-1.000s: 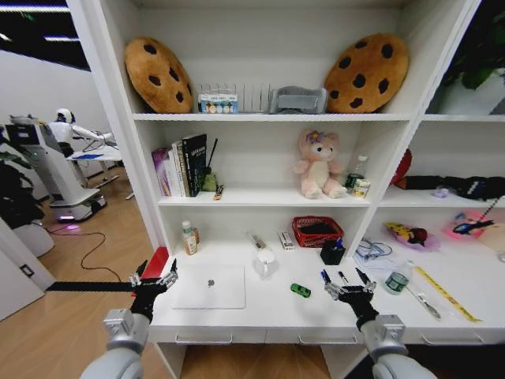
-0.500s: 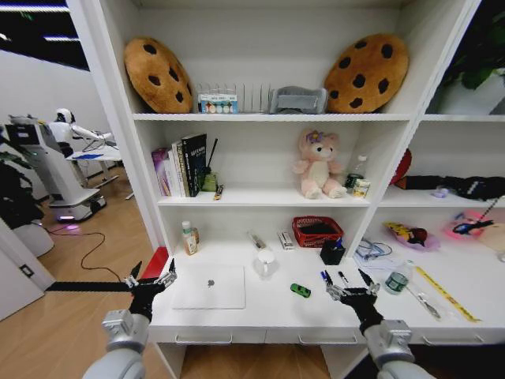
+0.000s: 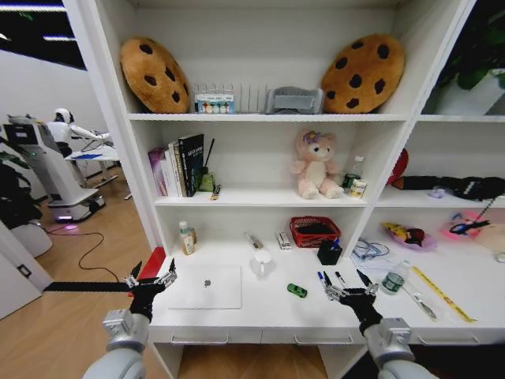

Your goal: Organize the objects on the table.

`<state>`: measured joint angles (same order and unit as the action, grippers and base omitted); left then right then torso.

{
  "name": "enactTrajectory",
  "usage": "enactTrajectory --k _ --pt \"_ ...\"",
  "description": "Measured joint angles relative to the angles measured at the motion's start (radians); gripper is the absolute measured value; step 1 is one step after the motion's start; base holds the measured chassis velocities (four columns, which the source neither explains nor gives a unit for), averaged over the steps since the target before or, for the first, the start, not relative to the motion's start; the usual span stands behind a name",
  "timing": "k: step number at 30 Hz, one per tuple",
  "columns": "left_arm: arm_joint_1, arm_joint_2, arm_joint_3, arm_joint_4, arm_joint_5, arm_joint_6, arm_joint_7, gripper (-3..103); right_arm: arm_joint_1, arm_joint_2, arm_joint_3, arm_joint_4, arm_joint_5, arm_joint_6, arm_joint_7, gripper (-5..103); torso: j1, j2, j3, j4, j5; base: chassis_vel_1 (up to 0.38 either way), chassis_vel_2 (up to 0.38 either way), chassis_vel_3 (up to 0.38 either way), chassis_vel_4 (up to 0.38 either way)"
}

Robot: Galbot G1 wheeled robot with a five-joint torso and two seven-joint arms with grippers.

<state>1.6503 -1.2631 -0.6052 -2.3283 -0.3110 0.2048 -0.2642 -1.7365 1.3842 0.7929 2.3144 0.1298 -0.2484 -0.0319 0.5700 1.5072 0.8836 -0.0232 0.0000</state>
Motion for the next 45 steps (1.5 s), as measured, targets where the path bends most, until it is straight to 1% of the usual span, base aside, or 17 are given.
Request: enactTrajectory --k 13,15,18,22,23,24,26,27,28,33,34,36,37,39,40,43,45 --pt "0.000 0.000 0.000 0.001 -0.001 0.001 0.000 100 -0.004 -0.001 0.000 -0.003 0.031 0.002 -0.012 100 0.000 0.000 0.000 -0.0001 0.0003 -0.259 -0.254 0.261 0.233" --pt "0.000 0.000 0.000 0.001 -0.001 0.001 0.000 100 0.000 -0.007 -0.002 -0.015 0.036 0.026 -0.012 100 0.000 0.000 0.000 -0.0001 -0.0006 -0.333 -0.338 0.335 0.335" --pt "0.000 0.000 0.001 0.001 -0.001 0.001 0.001 100 0.010 -0.024 -0.008 -0.032 0.030 0.042 -0.015 100 0.000 0.000 0.000 0.0000 0.0012 -0.310 -0.285 0.333 0.304" --pt "0.000 0.000 0.001 0.001 -0.001 0.001 0.001 100 0.036 -0.099 -0.063 -0.054 0.061 0.004 -0.032 100 0.000 0.000 0.000 -0.0001 0.0009 -0.174 -0.244 0.189 0.147" --pt "0.000 0.001 0.001 0.001 -0.001 0.001 0.002 100 0.061 -0.160 -0.101 -0.066 0.090 -0.022 -0.041 100 0.000 0.000 0.000 -0.0003 0.0008 -0.008 -0.142 0.133 0.030" --pt "0.000 0.001 0.001 0.001 -0.001 0.001 0.002 100 0.061 -0.160 -0.101 -0.066 0.090 -0.022 -0.041 100 0.000 0.000 0.000 -0.0003 0.0008 -0.008 -0.142 0.133 0.030" --pt "0.000 0.001 0.001 0.001 -0.001 0.001 0.002 100 0.097 -0.274 -0.142 -0.081 0.119 -0.043 -0.072 100 0.000 0.000 0.000 -0.0004 0.0003 -0.030 -0.062 0.048 -0.002" --pt "0.000 0.001 0.001 0.001 -0.001 0.001 0.002 100 0.109 -0.348 -0.155 -0.082 0.145 -0.050 -0.114 100 0.000 0.000 0.000 0.0006 0.0002 0.000 0.000 0.000 0.000" --pt "0.000 0.001 0.001 0.001 -0.001 0.001 0.002 100 0.109 -0.348 -0.155 -0.082 0.145 -0.050 -0.114 100 0.000 0.000 0.000 0.0006 0.0002 0.000 0.000 0.000 0.000" --pt "0.000 0.001 0.000 0.001 -0.001 0.001 0.001 100 0.154 -0.530 -0.207 -0.082 0.343 -0.091 -0.169 100 0.000 0.000 0.000 0.0000 -0.0001 0.053 0.091 -0.054 -0.057" --pt "0.000 0.001 0.000 0.001 -0.001 0.001 0.001 100 0.154 -0.530 -0.207 -0.082 0.343 -0.091 -0.169 100 0.000 0.000 0.000 0.0000 -0.0001 0.035 0.046 -0.073 -0.058" --pt "0.000 0.001 0.000 0.001 -0.001 0.001 0.001 100 0.228 -0.622 -0.262 -0.114 0.413 -0.115 -0.191 100 0.000 0.000 0.000 0.0000 -0.0002 0.000 0.000 0.000 0.000" --pt "0.000 0.001 0.000 0.001 -0.001 0.001 0.001 100 0.228 -0.622 -0.262 -0.114 0.413 -0.115 -0.191 100 0.000 0.000 0.000 0.0000 -0.0002 0.000 0.000 0.000 0.000" --pt "0.000 0.001 0.000 0.001 -0.001 0.001 0.001 100 0.328 -0.698 -0.356 -0.159 0.467 -0.147 -0.201 100 0.000 0.000 0.000 0.0000 0.0004 0.000 0.000 0.000 0.000" --pt "0.000 0.001 0.000 0.001 -0.001 0.001 0.001 100 0.328 -0.698 -0.356 -0.159 0.467 -0.147 -0.201 100 0.000 0.000 0.000 0.0000 0.0004 0.000 0.000 0.000 0.000" --pt "0.000 0.000 0.001 0.001 -0.001 0.001 0.001 100 0.510 -0.747 -0.511 -0.237 0.528 -0.209 -0.246 100 0.000 0.000 0.000 0.0001 0.0000 0.000 0.000 0.000 0.000" --pt "0.000 0.000 0.001 0.001 -0.001 0.001 0.000 100 0.582 -0.748 -0.568 -0.266 0.539 -0.235 -0.269 100 0.000 0.000 0.000 -0.0005 0.0004 0.000 0.000 0.000 0.000"
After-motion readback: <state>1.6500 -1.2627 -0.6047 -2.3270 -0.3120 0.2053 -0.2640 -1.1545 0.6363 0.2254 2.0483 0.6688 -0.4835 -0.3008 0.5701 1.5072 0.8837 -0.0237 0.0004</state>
